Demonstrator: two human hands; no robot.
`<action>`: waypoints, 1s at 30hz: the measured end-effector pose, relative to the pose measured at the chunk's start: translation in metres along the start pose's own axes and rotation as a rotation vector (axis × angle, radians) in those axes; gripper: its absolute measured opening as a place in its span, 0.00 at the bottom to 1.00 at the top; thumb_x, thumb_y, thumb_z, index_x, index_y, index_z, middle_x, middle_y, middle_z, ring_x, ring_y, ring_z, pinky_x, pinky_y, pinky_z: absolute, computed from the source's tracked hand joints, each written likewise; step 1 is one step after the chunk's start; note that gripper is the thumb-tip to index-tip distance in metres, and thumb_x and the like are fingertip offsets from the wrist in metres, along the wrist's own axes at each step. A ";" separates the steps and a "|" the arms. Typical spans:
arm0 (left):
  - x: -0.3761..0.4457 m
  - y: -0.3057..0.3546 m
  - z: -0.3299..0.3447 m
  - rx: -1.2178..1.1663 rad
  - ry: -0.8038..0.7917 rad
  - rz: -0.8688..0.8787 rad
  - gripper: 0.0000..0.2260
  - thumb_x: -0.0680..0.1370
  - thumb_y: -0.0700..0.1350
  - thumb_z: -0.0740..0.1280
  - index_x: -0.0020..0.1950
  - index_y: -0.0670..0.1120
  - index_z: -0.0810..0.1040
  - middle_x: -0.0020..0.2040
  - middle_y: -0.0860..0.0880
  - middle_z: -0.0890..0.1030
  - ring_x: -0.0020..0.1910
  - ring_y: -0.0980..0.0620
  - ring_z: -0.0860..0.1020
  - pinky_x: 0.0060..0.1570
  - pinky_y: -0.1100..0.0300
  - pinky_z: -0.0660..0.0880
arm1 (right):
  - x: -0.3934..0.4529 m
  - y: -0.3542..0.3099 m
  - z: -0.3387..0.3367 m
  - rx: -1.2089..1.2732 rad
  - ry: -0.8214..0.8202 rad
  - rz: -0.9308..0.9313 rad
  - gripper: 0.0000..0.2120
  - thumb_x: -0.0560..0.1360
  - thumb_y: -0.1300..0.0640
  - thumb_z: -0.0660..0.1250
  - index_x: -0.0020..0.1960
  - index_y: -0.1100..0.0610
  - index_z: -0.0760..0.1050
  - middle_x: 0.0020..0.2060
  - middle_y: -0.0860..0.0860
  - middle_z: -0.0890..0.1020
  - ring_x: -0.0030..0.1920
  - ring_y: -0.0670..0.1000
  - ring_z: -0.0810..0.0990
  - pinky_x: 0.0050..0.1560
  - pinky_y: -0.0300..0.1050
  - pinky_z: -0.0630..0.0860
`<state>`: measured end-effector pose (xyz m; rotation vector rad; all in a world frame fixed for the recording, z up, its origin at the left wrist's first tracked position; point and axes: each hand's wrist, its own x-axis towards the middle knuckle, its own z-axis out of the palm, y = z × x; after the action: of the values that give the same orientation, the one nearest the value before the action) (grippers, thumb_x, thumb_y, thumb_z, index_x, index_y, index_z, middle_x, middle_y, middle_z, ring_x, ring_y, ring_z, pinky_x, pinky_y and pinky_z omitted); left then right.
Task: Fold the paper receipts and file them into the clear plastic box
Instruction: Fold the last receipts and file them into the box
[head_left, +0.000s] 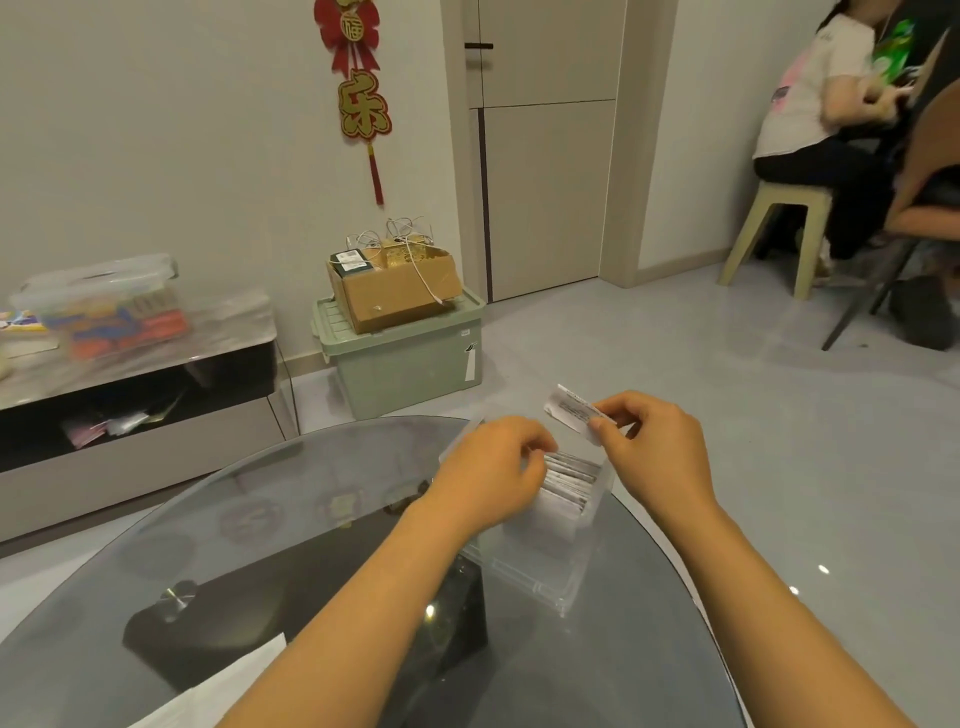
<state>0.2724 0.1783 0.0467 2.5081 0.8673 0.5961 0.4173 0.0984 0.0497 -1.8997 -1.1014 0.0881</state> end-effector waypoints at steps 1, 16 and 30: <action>0.003 0.001 0.001 0.115 -0.037 0.064 0.12 0.77 0.42 0.60 0.58 0.48 0.79 0.57 0.52 0.80 0.56 0.54 0.75 0.57 0.64 0.69 | 0.000 0.001 0.001 -0.023 -0.006 0.009 0.05 0.73 0.58 0.67 0.46 0.52 0.81 0.37 0.46 0.81 0.33 0.43 0.73 0.33 0.35 0.67; 0.007 0.001 0.017 0.276 -0.226 0.097 0.19 0.74 0.51 0.52 0.55 0.46 0.77 0.56 0.50 0.76 0.57 0.50 0.70 0.61 0.55 0.61 | -0.006 -0.007 0.014 -0.389 -0.051 -0.027 0.12 0.72 0.64 0.62 0.49 0.56 0.82 0.45 0.54 0.81 0.51 0.55 0.75 0.41 0.43 0.69; 0.002 0.000 0.020 0.232 -0.163 0.098 0.27 0.70 0.51 0.47 0.62 0.47 0.76 0.56 0.49 0.78 0.57 0.49 0.72 0.62 0.54 0.61 | -0.004 -0.018 0.021 -0.715 -0.205 0.051 0.11 0.74 0.62 0.61 0.53 0.54 0.79 0.53 0.52 0.74 0.55 0.54 0.72 0.43 0.42 0.65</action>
<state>0.2846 0.1750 0.0306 2.7749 0.7955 0.3303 0.3933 0.1133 0.0496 -2.5976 -1.3366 -0.1005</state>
